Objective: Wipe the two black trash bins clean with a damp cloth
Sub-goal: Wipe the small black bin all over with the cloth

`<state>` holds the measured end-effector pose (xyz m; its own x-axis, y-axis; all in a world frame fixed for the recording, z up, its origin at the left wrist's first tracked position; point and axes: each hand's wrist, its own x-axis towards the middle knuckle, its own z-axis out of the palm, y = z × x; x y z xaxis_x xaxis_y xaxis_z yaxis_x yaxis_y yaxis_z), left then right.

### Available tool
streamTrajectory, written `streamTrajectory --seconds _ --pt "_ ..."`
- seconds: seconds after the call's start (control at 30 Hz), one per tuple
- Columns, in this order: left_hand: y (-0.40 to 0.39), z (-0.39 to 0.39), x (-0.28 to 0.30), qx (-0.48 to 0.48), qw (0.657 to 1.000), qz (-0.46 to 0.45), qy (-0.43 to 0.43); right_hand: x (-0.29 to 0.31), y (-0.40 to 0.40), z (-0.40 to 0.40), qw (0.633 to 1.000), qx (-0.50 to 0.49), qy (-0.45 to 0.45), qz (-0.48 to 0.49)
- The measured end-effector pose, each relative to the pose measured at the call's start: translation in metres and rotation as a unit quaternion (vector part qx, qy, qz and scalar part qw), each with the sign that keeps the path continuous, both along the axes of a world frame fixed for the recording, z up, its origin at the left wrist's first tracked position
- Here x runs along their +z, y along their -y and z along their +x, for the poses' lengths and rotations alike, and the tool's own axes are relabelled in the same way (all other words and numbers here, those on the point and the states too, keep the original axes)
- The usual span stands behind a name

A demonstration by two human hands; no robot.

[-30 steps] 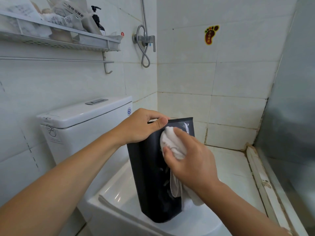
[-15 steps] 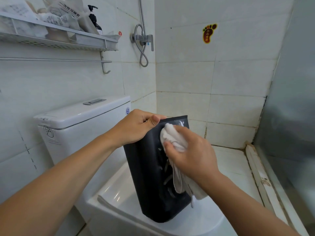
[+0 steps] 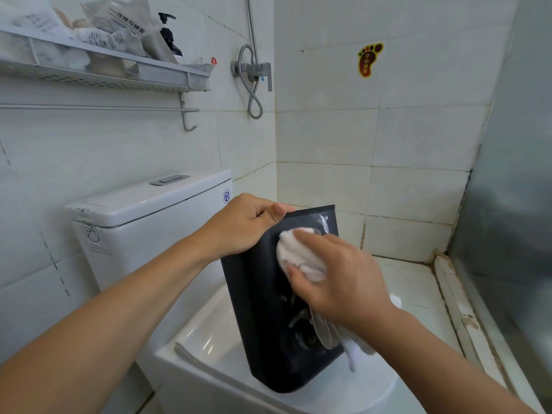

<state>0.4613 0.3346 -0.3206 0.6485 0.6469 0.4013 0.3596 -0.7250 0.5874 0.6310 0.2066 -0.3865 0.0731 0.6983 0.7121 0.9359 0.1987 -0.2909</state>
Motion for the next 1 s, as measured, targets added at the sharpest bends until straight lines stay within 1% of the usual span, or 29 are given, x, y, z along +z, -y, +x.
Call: streamTrajectory --seconds 0.07,0.1,0.2,0.23,0.27,0.33,0.37,0.43,0.5,0.6,0.63,0.67,0.73,0.8,0.83,0.87,0.93,0.97,1.0 --pt "0.001 -0.002 0.0 0.001 1.0 -0.003 0.0 -0.005 0.01 -0.002 0.998 0.042 0.031 -0.025" --pt "0.001 -0.002 0.0 0.001 1.0 0.002 0.002 -0.005 0.009 0.0 0.999 0.035 0.032 -0.023" --pt "0.001 0.004 0.003 -0.008 1.0 0.016 0.005 0.006 -0.007 0.01 0.999 -0.045 -0.019 -0.023" --pt "0.001 0.006 0.003 -0.011 1.0 0.02 0.002 0.009 -0.009 0.012 0.997 -0.062 -0.03 -0.027" --pt "0.001 0.007 0.003 -0.012 1.0 0.021 -0.001 0.009 -0.007 0.012 0.998 -0.064 -0.024 -0.018" --pt "0.0 0.008 0.003 -0.009 1.0 0.017 -0.006 0.006 0.004 0.007 0.999 -0.021 0.025 -0.011" --pt "-0.001 0.007 0.003 -0.002 1.0 0.012 -0.006 0.003 0.012 0.003 0.999 0.01 0.043 -0.026" --pt "0.001 0.006 0.004 0.002 1.0 0.007 -0.002 -0.001 0.02 -0.001 0.997 0.034 0.05 -0.049" --pt "0.004 0.007 0.006 -0.007 1.0 0.01 -0.001 0.003 0.011 0.005 0.999 0.006 0.035 -0.028" --pt "0.011 0.011 0.008 -0.025 0.999 0.021 -0.008 0.015 -0.003 0.021 0.998 -0.052 -0.037 -0.019" --pt "0.013 0.013 0.009 -0.026 0.999 0.024 -0.013 0.018 -0.004 0.023 0.997 -0.06 -0.045 -0.01" --pt "0.014 0.014 0.009 -0.028 0.999 0.024 -0.02 0.018 -0.003 0.023 0.997 -0.06 -0.04 0.0" --pt "0.014 0.015 0.009 -0.036 0.999 0.019 -0.02 0.013 0.008 0.015 1.0 -0.026 -0.011 0.005" --pt "0.013 0.014 0.007 -0.044 0.999 0.019 -0.006 0.008 0.017 0.007 1.0 0.015 0.014 -0.013" --pt "0.013 0.013 0.006 -0.046 0.999 0.02 -0.005 0.008 0.017 0.007 1.0 0.016 0.017 -0.016" --pt "0.013 0.013 0.005 -0.044 0.999 0.019 -0.005 0.01 0.012 0.01 1.0 0.0 0.007 -0.016" --pt "0.013 0.013 0.006 -0.035 0.999 0.029 -0.015 0.019 0.0 0.021 0.998 -0.049 -0.046 -0.017" --pt "0.014 0.014 0.006 -0.029 0.999 0.033 -0.023 0.02 -0.004 0.024 0.996 -0.065 -0.06 -0.016" --pt "0.014 0.015 0.007 -0.028 0.999 0.032 -0.023 0.019 -0.003 0.025 0.997 -0.062 -0.055 -0.008"
